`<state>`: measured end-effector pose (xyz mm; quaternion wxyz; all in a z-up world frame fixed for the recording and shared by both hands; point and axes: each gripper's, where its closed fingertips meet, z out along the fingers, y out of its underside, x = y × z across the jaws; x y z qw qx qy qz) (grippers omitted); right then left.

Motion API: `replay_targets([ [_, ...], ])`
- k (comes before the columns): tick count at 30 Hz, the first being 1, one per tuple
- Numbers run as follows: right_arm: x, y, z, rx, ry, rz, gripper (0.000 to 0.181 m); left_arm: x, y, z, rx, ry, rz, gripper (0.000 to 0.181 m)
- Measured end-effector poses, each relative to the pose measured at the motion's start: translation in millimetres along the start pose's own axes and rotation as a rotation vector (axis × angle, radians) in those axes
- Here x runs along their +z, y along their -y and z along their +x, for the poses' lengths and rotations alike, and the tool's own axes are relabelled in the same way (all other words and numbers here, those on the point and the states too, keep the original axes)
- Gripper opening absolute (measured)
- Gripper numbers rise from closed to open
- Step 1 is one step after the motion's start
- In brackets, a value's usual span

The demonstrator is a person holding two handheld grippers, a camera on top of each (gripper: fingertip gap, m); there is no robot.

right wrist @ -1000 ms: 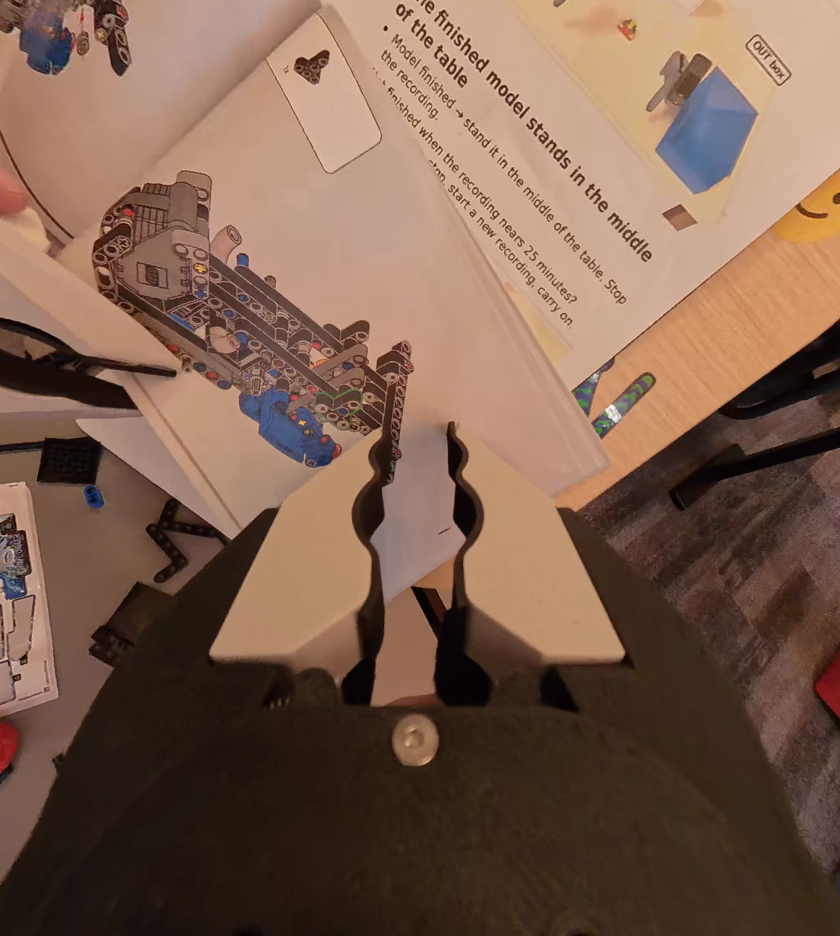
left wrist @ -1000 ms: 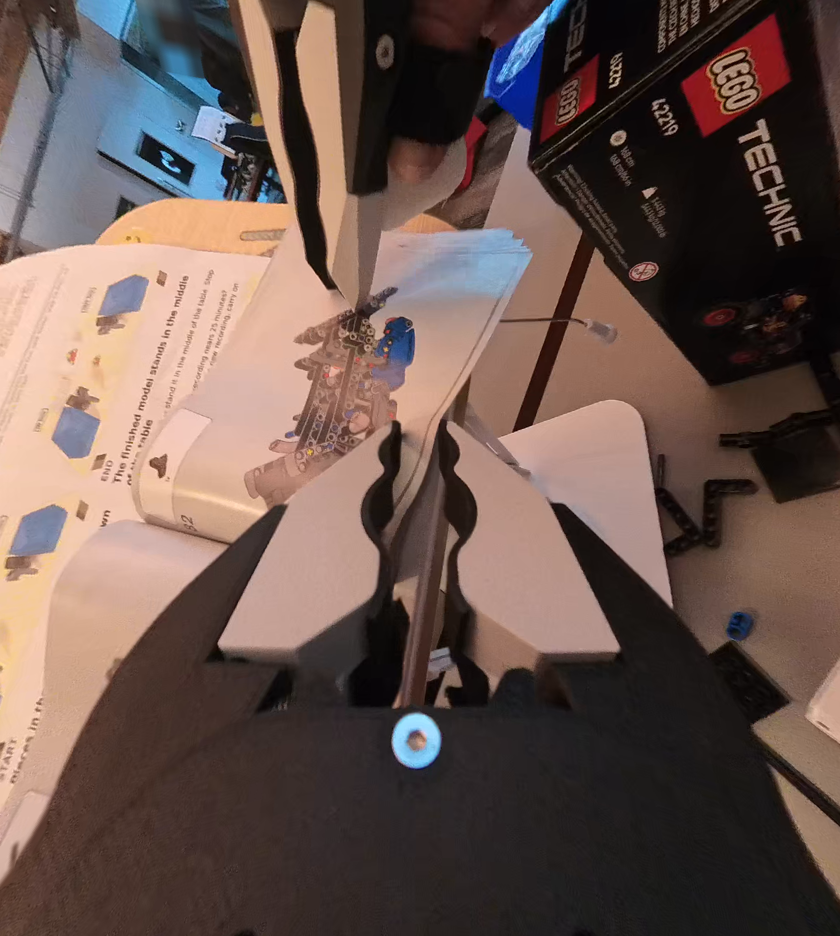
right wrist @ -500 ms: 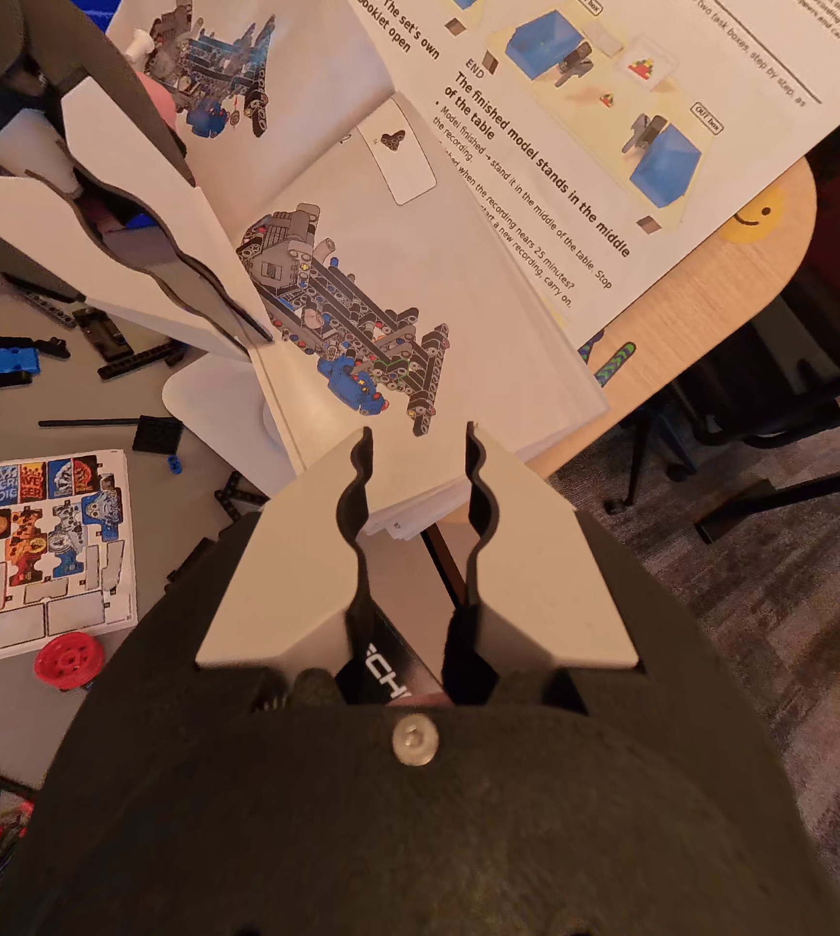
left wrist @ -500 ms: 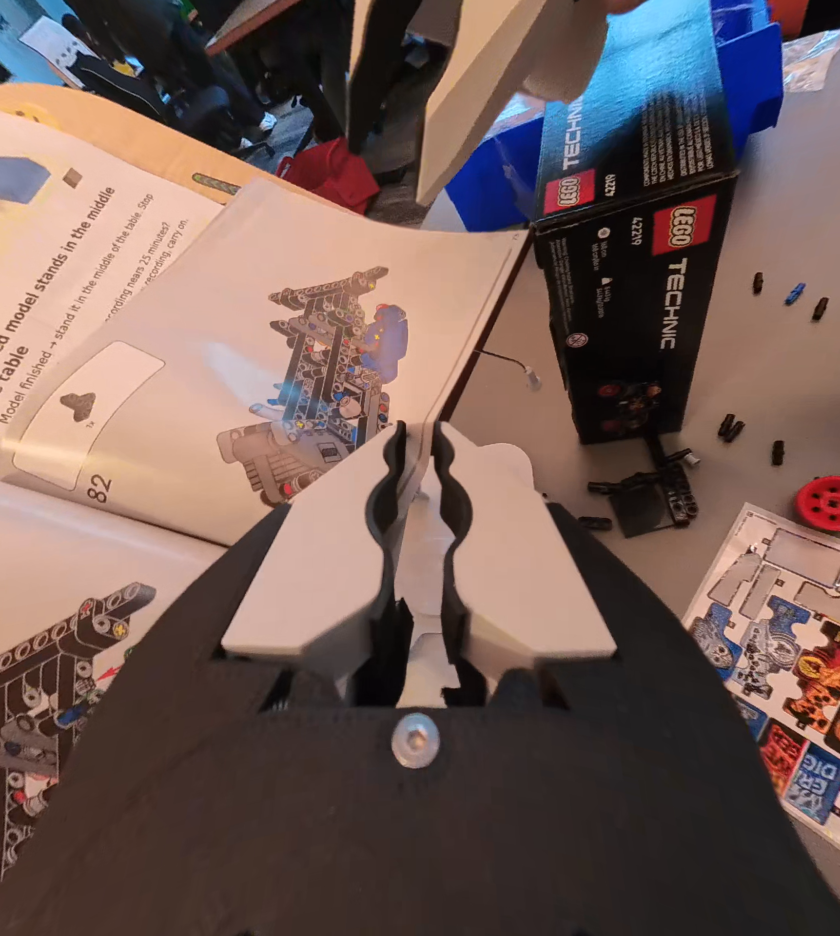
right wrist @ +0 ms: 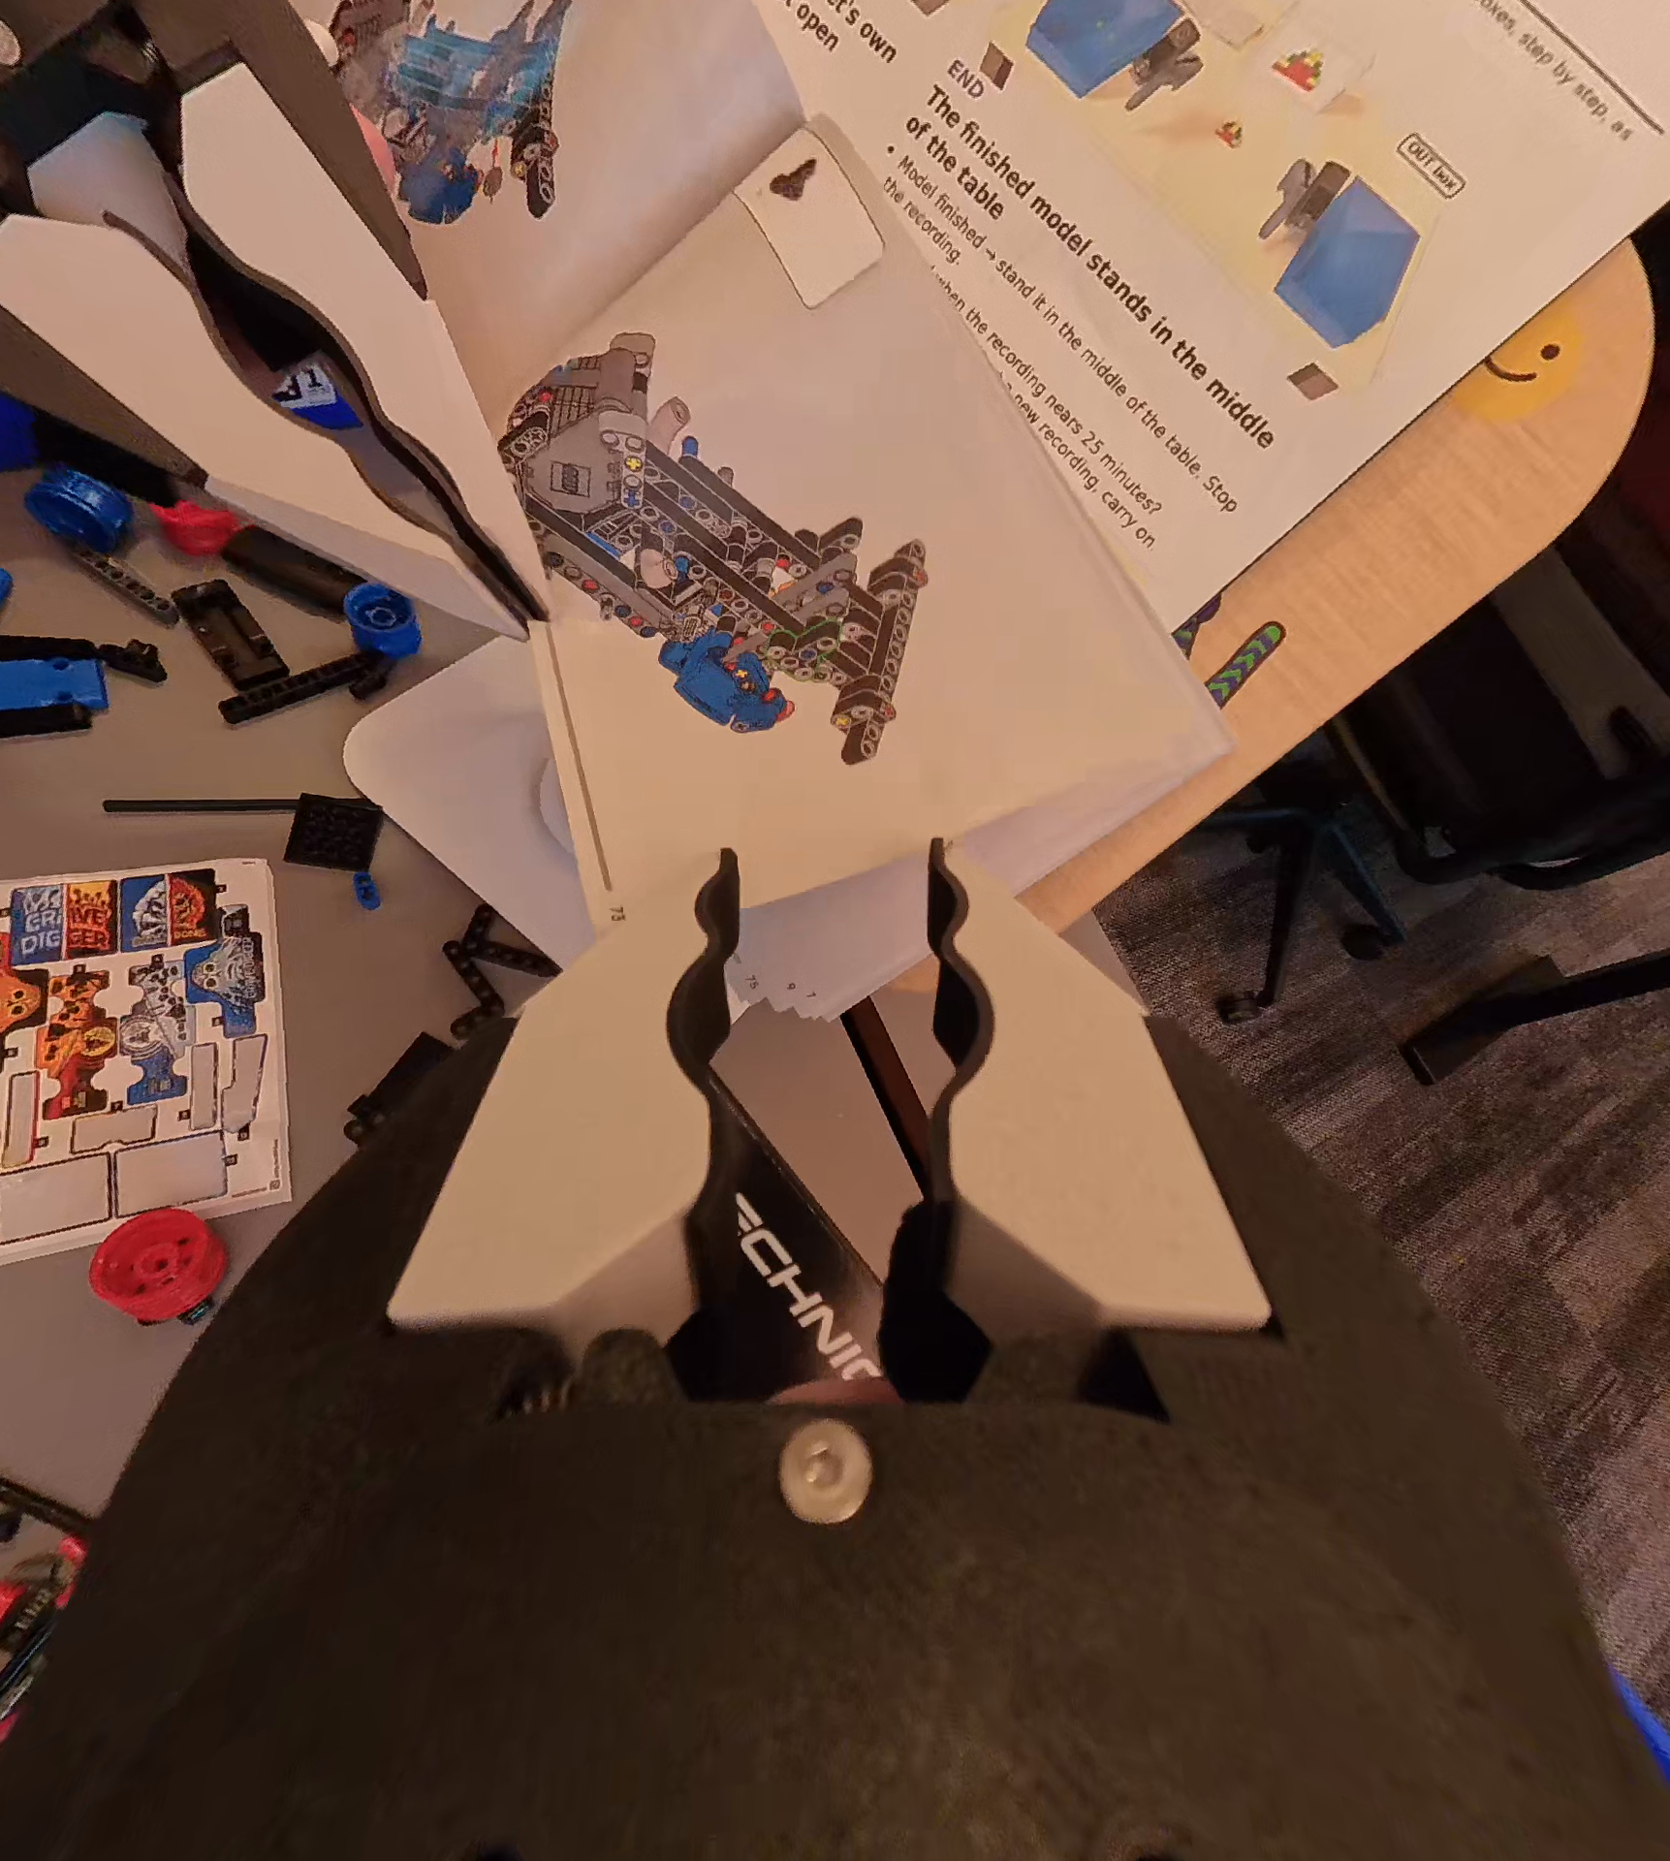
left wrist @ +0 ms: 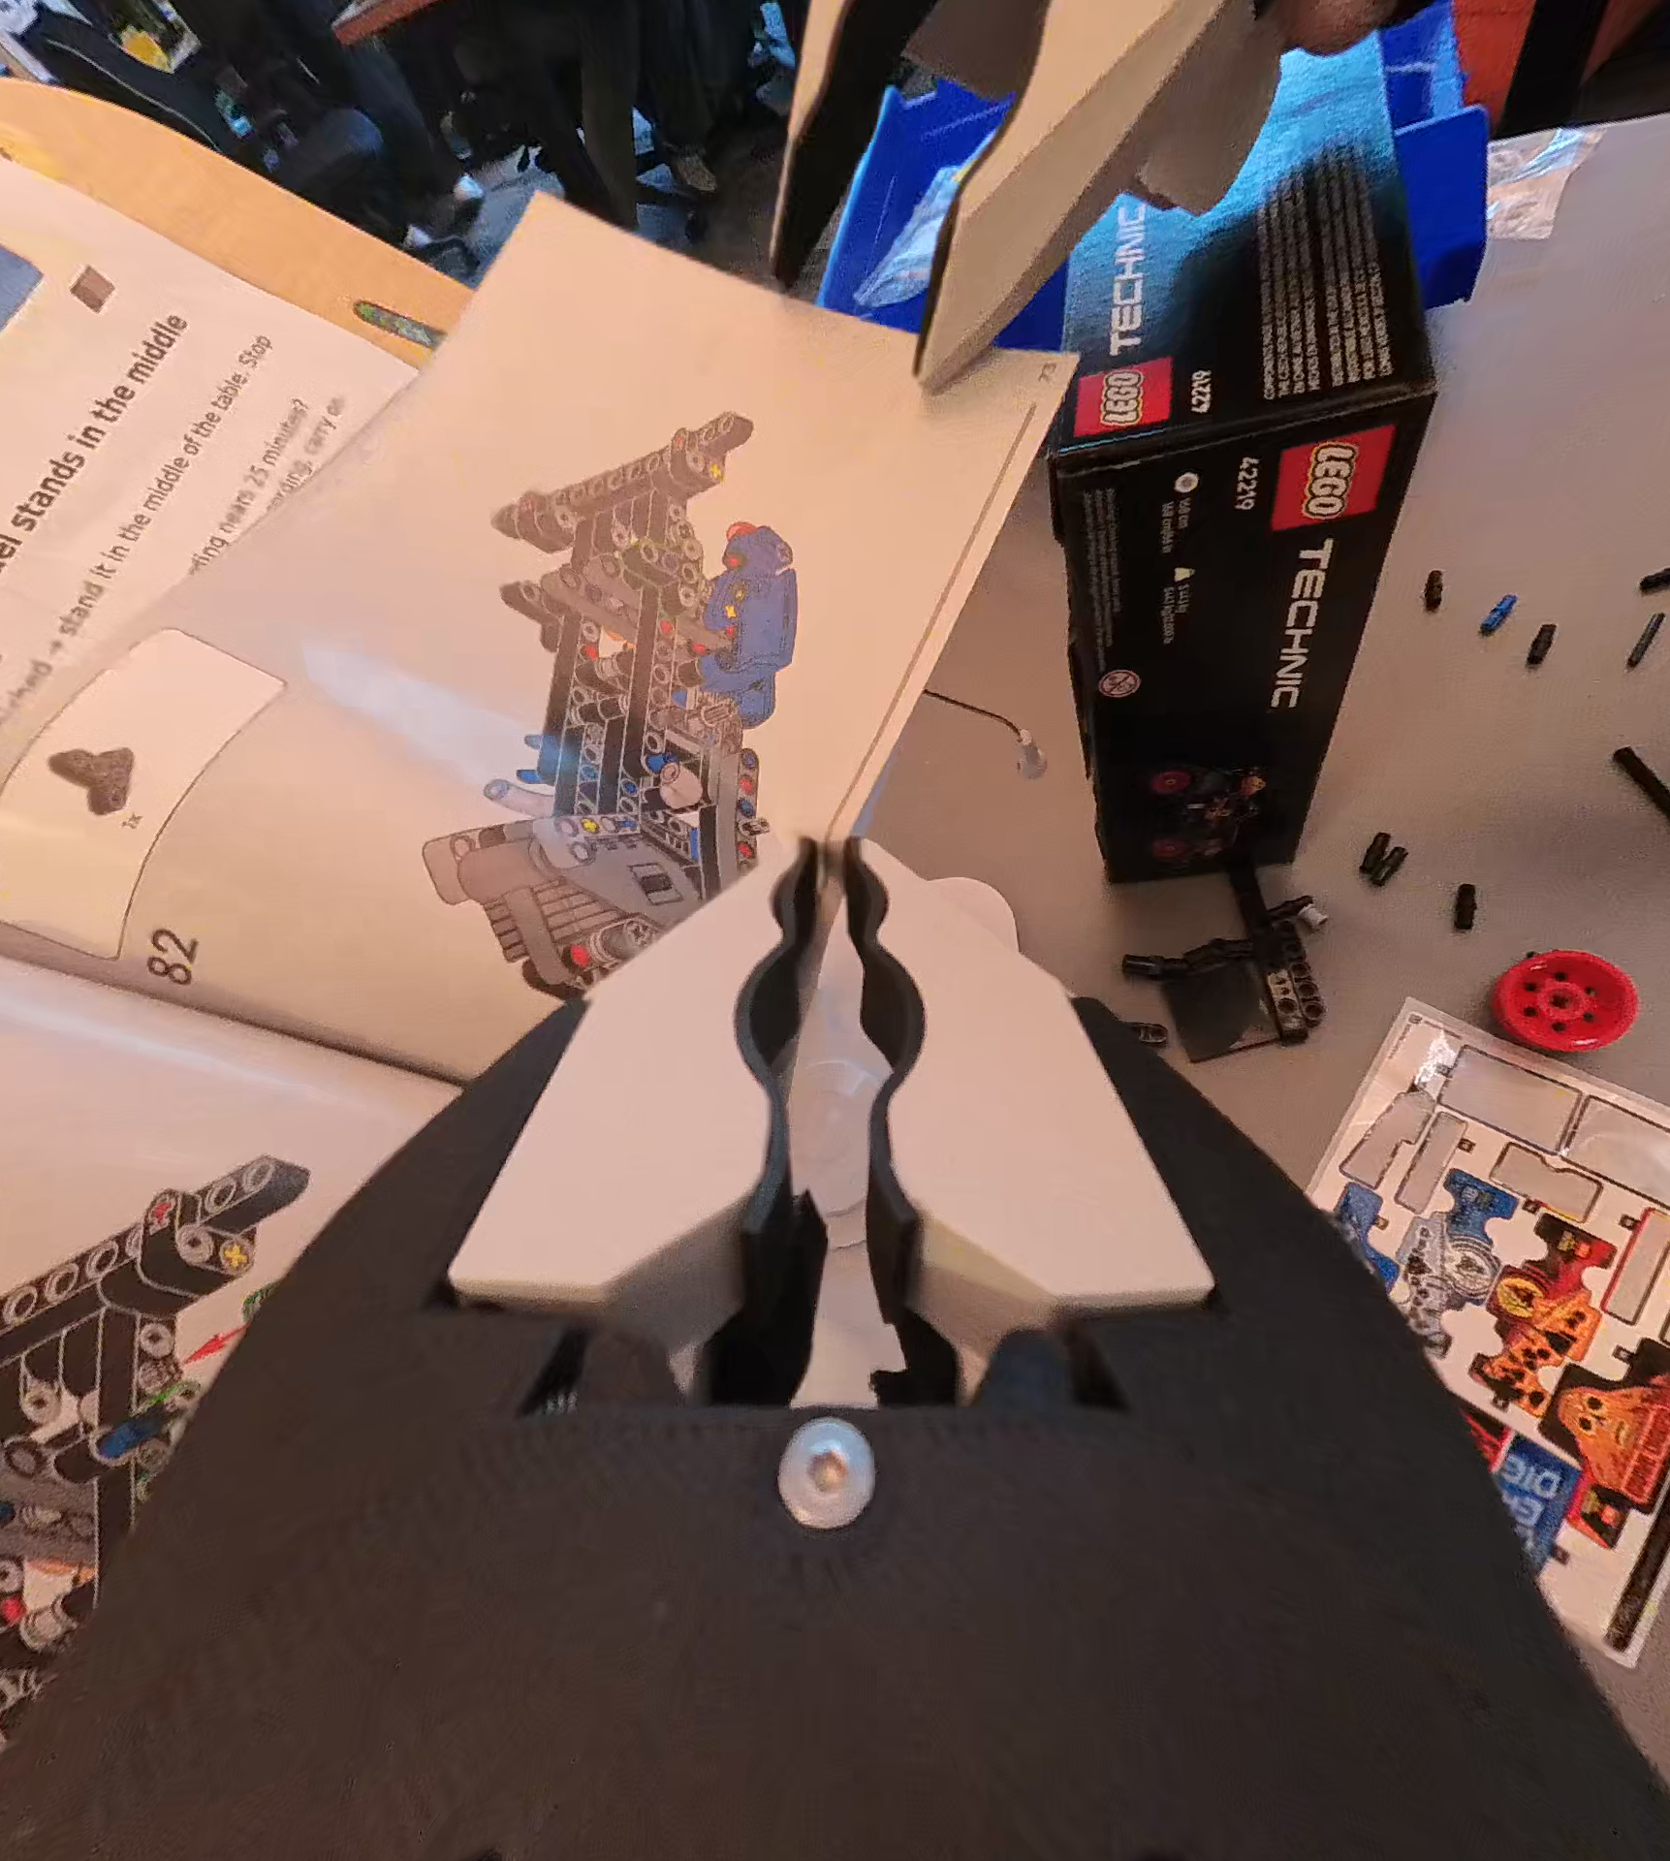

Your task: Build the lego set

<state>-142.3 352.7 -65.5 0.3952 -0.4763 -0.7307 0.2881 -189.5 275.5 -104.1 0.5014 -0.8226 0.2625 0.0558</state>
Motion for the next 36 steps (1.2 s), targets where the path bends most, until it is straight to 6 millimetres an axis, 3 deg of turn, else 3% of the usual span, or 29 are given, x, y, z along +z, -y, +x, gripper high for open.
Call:
replay_targets([
  [6, -13, 11, 2, 0.053, -0.017, 0.075, 0.039, -9, 5, -4, -0.109, -0.023, 0.093, 0.000],
  [9, -14, 9, -8, 0.075, 0.039, 0.040, 0.042, -19, 9, -5, -0.195, -0.040, 0.166, 0.000],
  [12, -8, 11, -18, 0.060, 0.067, 0.005, 0.042, -28, 11, -5, -0.259, -0.058, 0.226, 0.000],
  [19, 18, 50, -46, 0.023, 0.114, 0.102, 0.042, -37, 9, -4, -0.362, -0.117, 0.309, 0.000],
  [27, 31, 74, -61, 0.002, 0.117, 0.158, 0.039, -49, 11, -5, -0.334, -0.125, 0.357, 0.000],
  [34, 52, 80, -75, -0.047, 0.125, 0.137, 0.034, -63, 26, -5, -0.270, -0.119, 0.365, 0.037],
  [36, 58, 79, -79, -0.060, 0.131, 0.123, 0.034, -64, 27, -9, -0.259, -0.097, 0.349, 0.035],
])
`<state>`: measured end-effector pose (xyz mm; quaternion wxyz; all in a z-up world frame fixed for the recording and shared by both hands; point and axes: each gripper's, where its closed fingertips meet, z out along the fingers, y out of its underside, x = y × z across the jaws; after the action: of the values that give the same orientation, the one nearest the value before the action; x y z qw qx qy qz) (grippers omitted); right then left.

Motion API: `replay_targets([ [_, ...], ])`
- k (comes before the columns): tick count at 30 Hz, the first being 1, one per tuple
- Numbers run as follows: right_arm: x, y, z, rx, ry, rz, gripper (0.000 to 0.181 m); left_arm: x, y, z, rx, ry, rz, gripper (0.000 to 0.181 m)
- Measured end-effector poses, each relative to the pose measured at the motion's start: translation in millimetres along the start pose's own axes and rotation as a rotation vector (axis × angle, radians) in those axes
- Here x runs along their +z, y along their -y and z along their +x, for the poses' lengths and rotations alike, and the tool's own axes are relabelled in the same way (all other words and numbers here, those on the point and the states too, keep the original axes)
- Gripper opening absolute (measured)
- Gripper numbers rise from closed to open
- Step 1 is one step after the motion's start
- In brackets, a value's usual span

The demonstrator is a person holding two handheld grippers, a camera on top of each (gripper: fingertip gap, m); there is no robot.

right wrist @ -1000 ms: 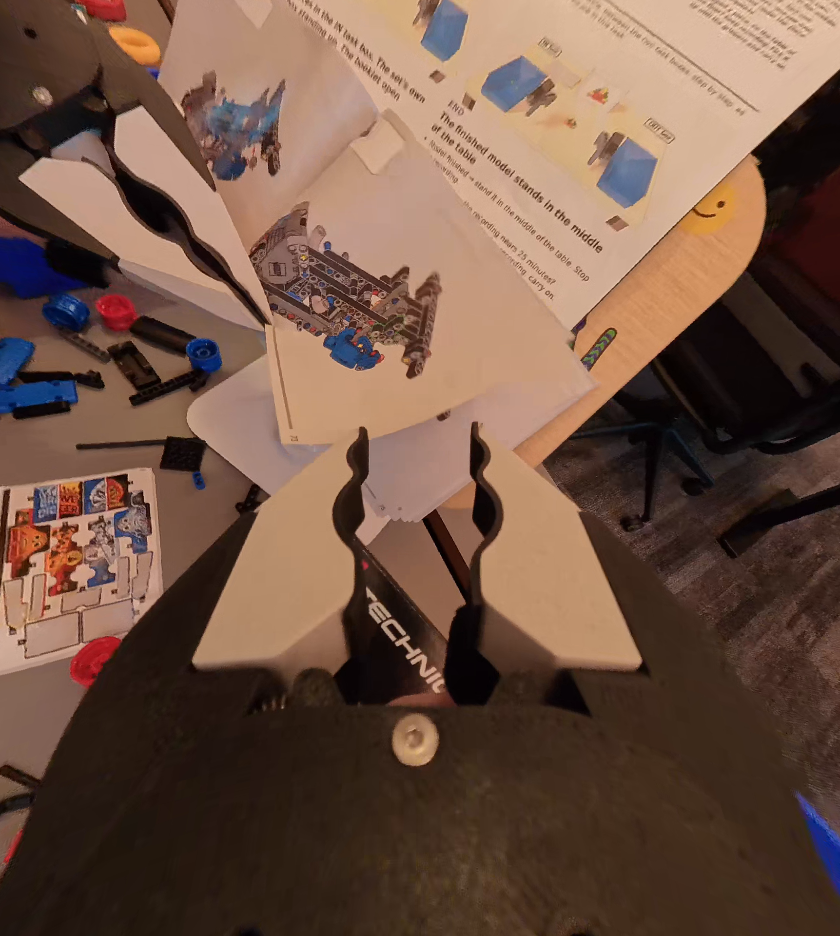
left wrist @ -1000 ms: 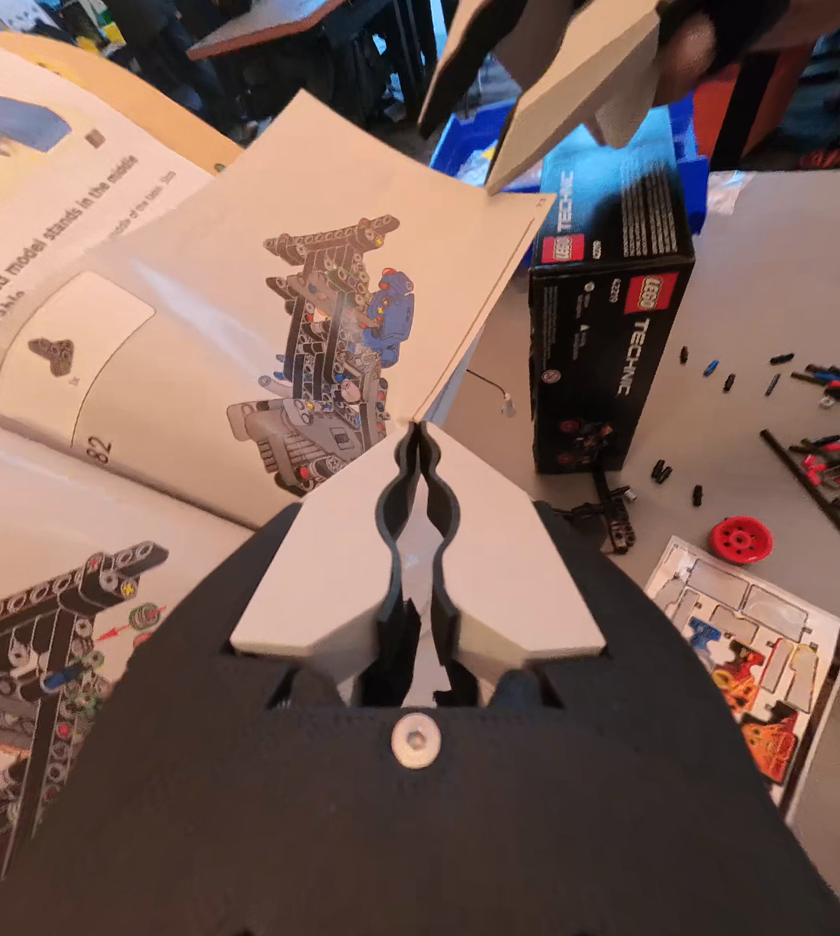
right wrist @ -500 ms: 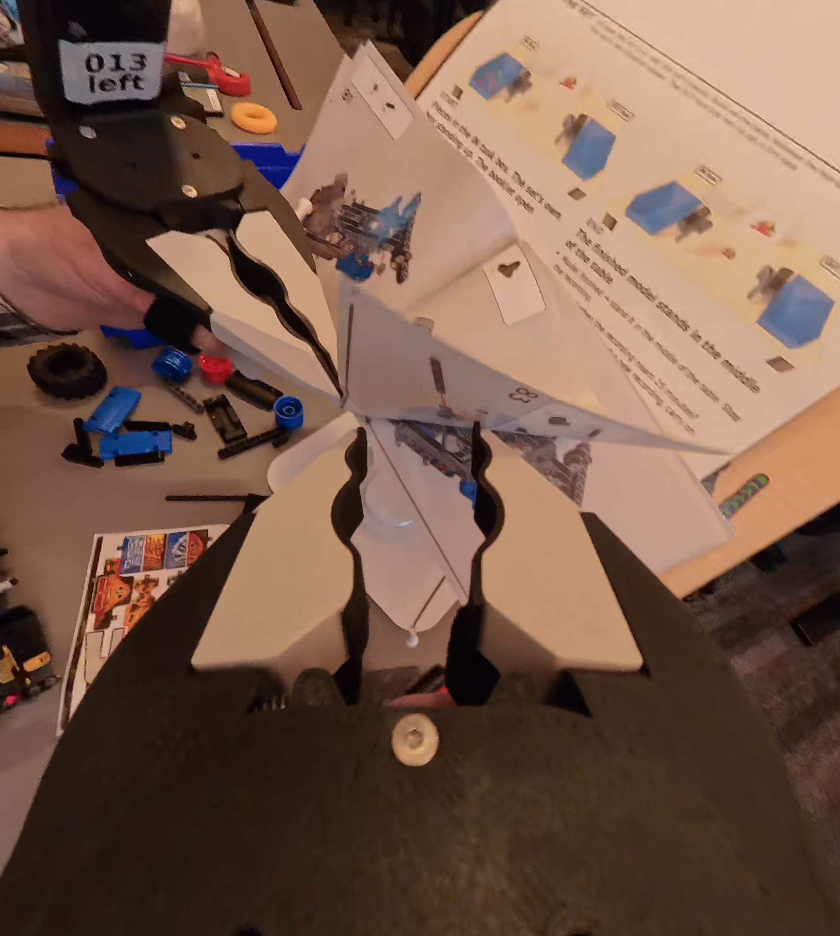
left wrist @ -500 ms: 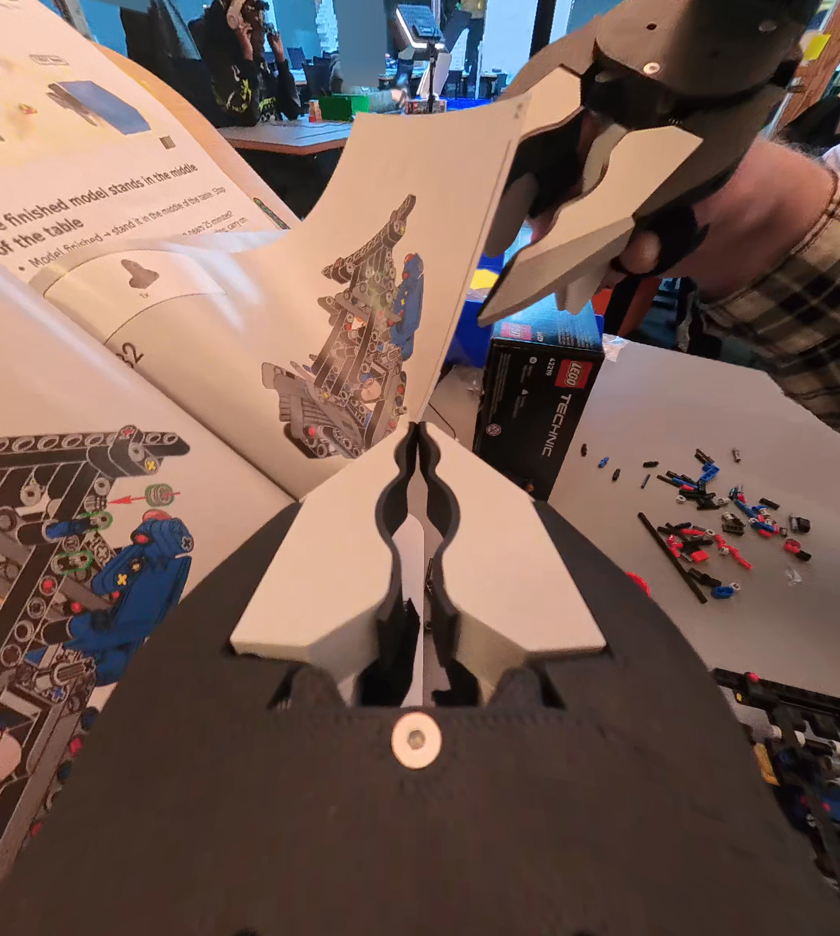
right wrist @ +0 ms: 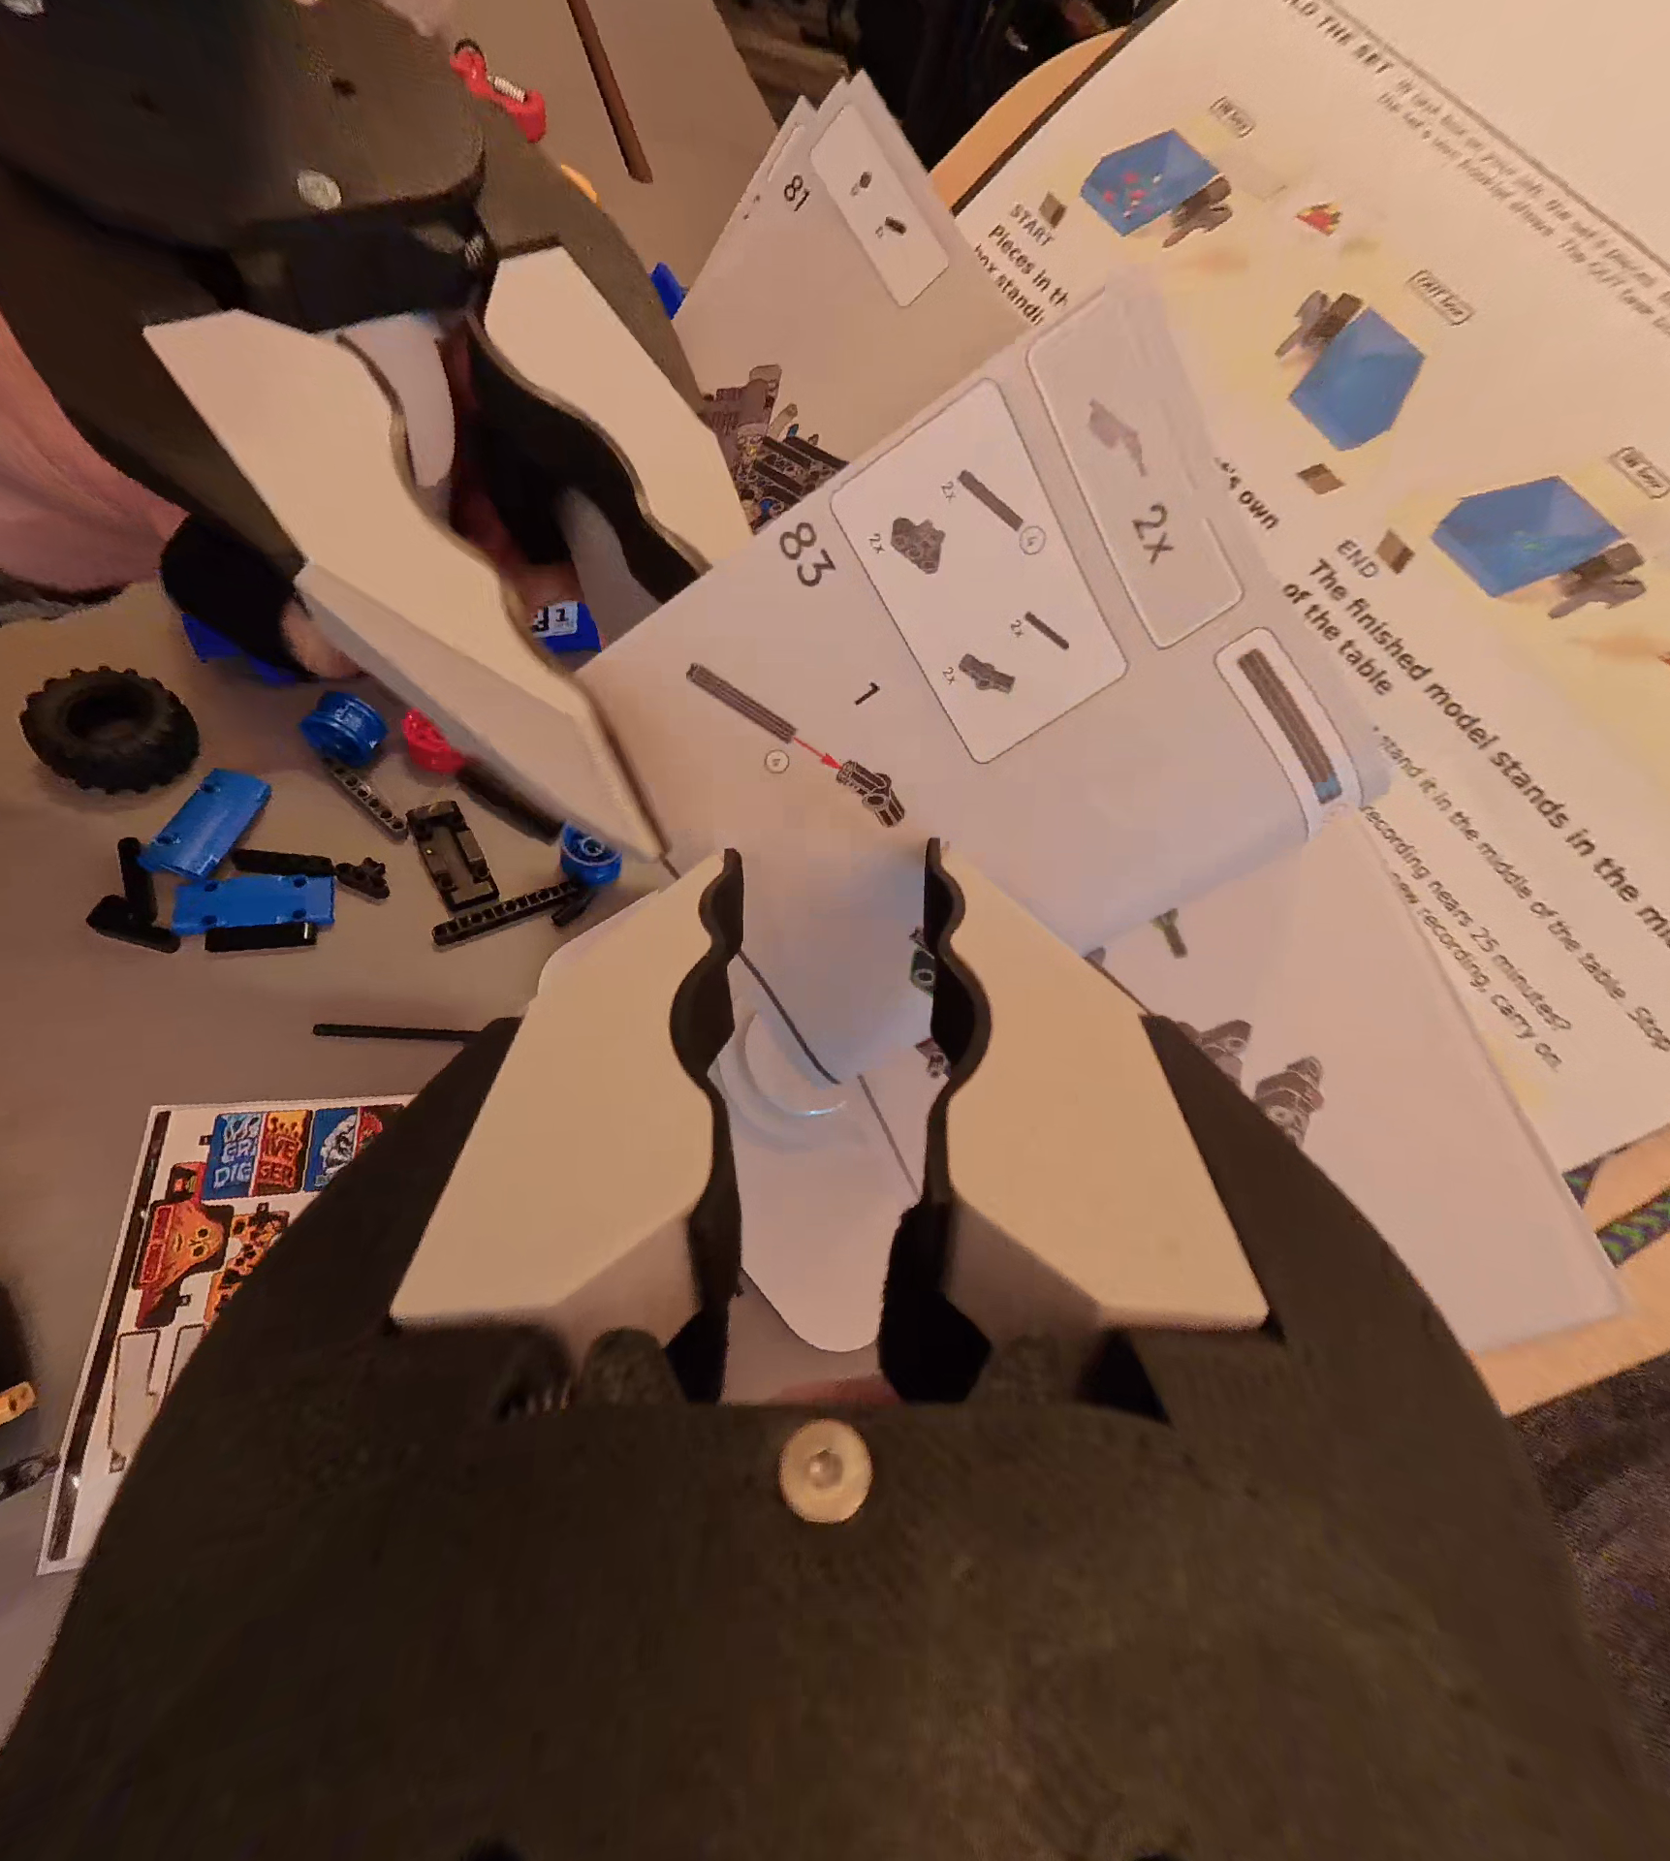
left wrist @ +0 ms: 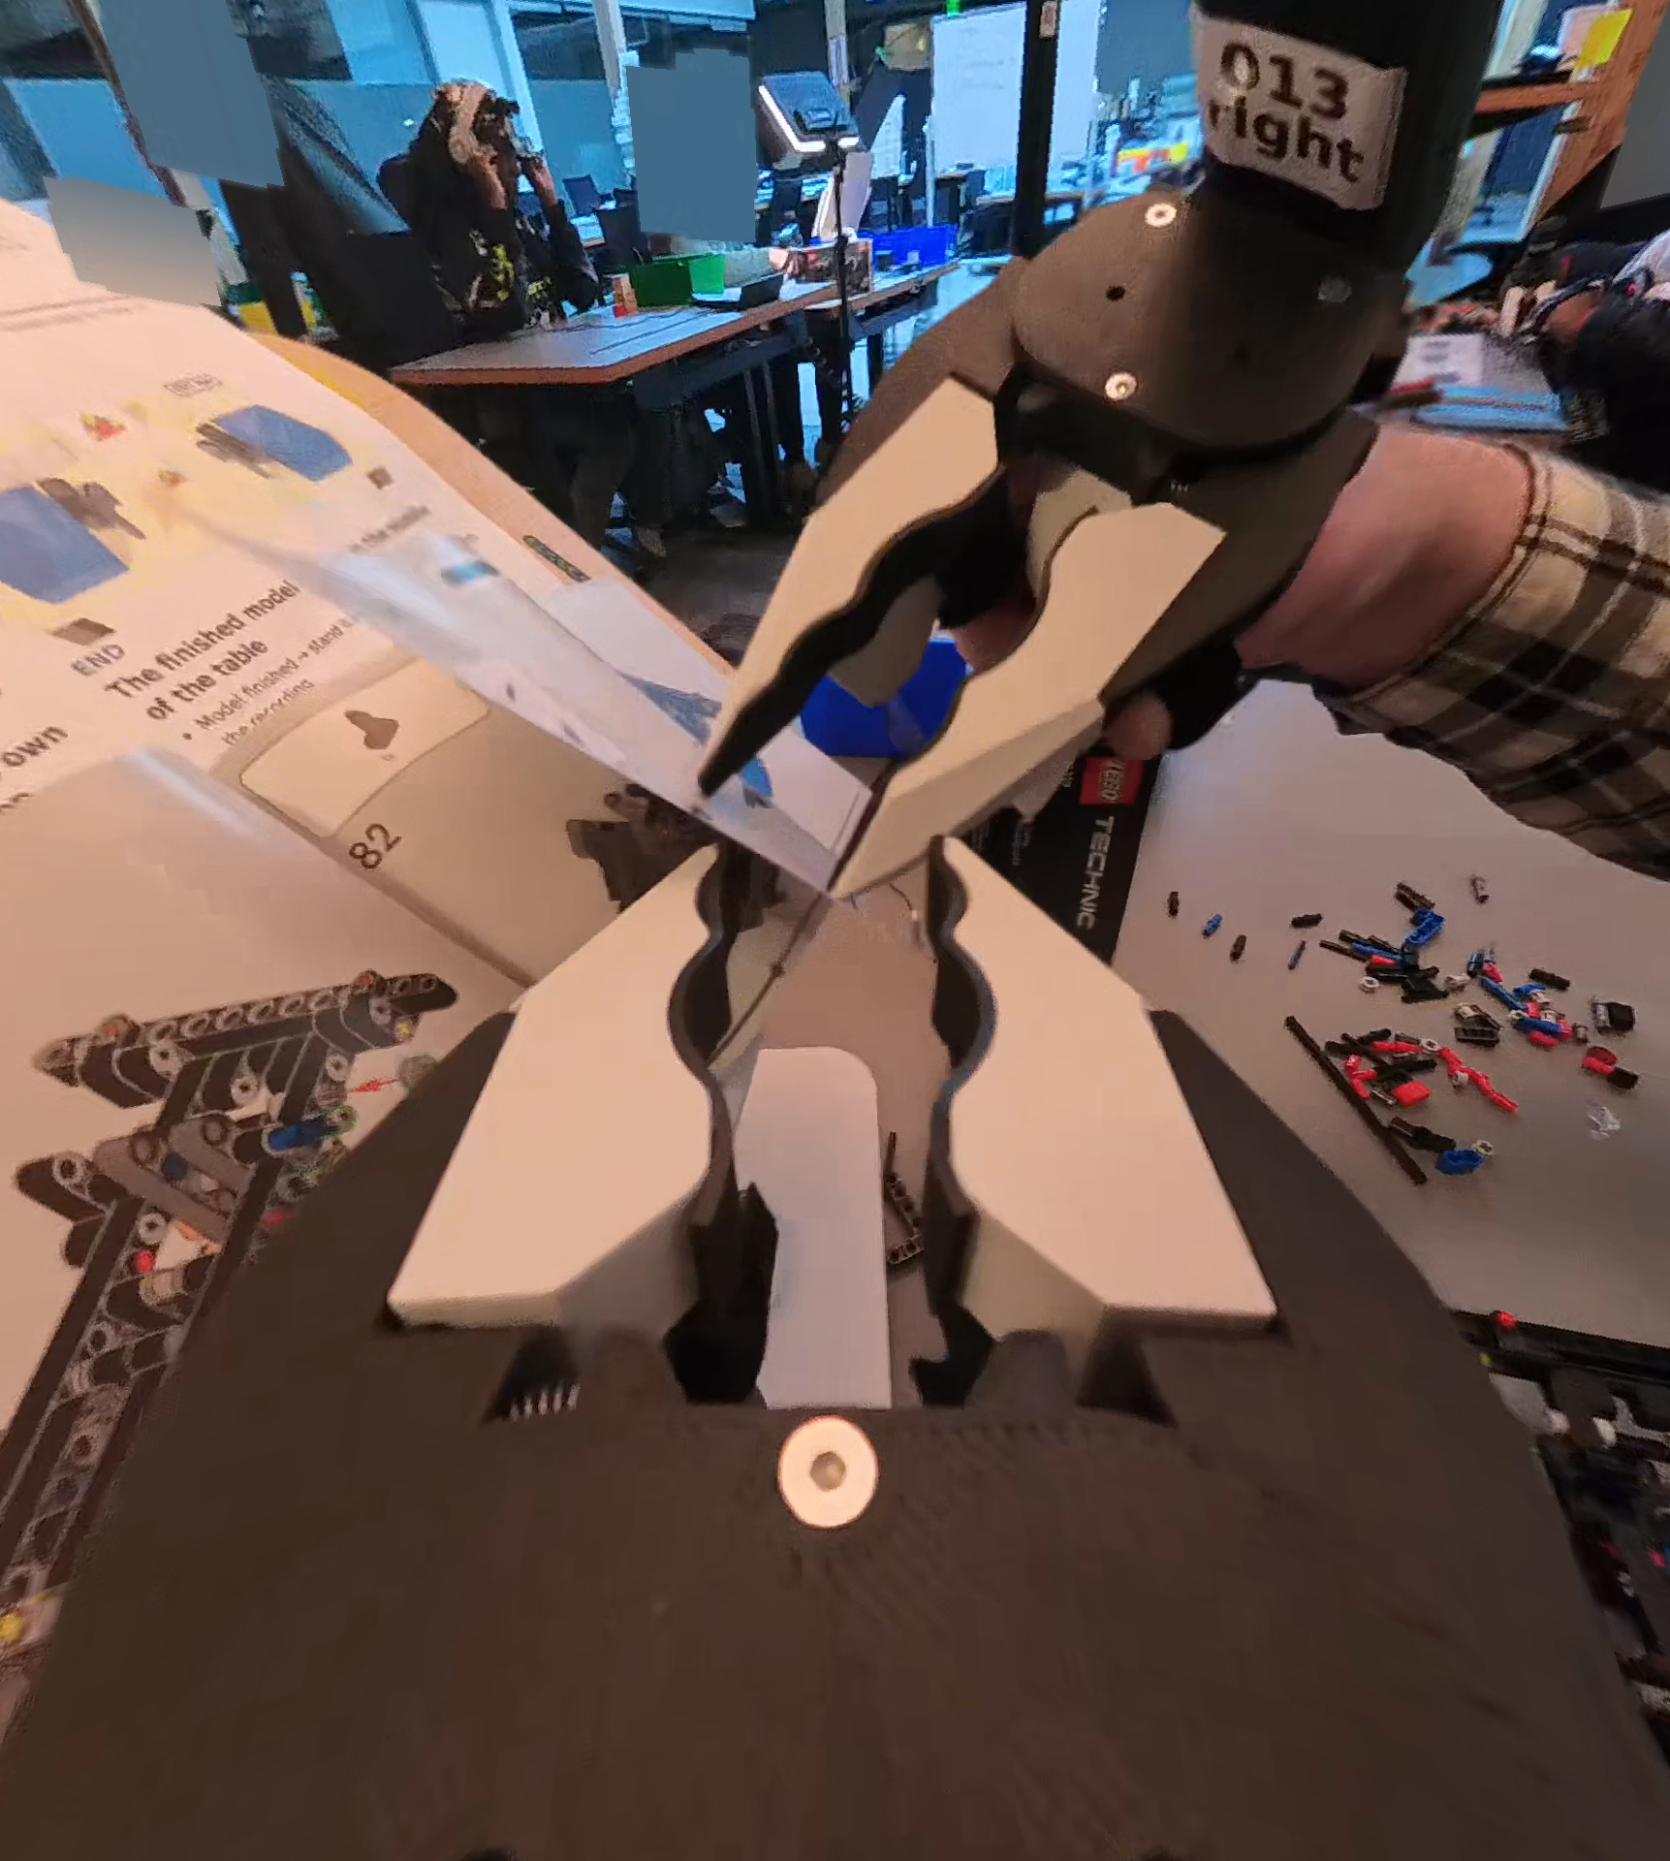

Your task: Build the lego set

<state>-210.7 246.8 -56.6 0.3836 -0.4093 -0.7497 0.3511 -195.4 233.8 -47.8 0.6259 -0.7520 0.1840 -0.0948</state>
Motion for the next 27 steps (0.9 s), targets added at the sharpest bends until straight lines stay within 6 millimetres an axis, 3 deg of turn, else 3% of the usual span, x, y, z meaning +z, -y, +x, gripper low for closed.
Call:
replay_targets([
  [6, 7, -1, -4, -0.007, 0.000, -0.010, 0.033, -14, 5, -8, -0.073, -0.005, 0.054, 0.000],
  [12, -3, 8, -10, -0.053, -0.027, 0.005, 0.038, -38, 10, -23, -0.146, 0.017, 0.089, 0.000],
  [15, -3, 10, -25, -0.116, -0.012, -0.015, 0.034, -59, 10, -38, -0.142, 0.076, 0.088, 0.000],
  [18, 16, 7, -50, -0.209, 0.034, -0.069, 0.030, -84, 5, -56, -0.149, 0.138, 0.077, 0.000],
  [22, 57, 14, -78, -0.260, 0.071, -0.092, 0.025, -113, -12, -79, -0.185, 0.205, 0.045, 0.000],
  [27, 110, 22, -75, -0.255, -0.012, -0.113, 0.021, -138, -34, -99, -0.233, 0.259, 0.039, 0.000],
])
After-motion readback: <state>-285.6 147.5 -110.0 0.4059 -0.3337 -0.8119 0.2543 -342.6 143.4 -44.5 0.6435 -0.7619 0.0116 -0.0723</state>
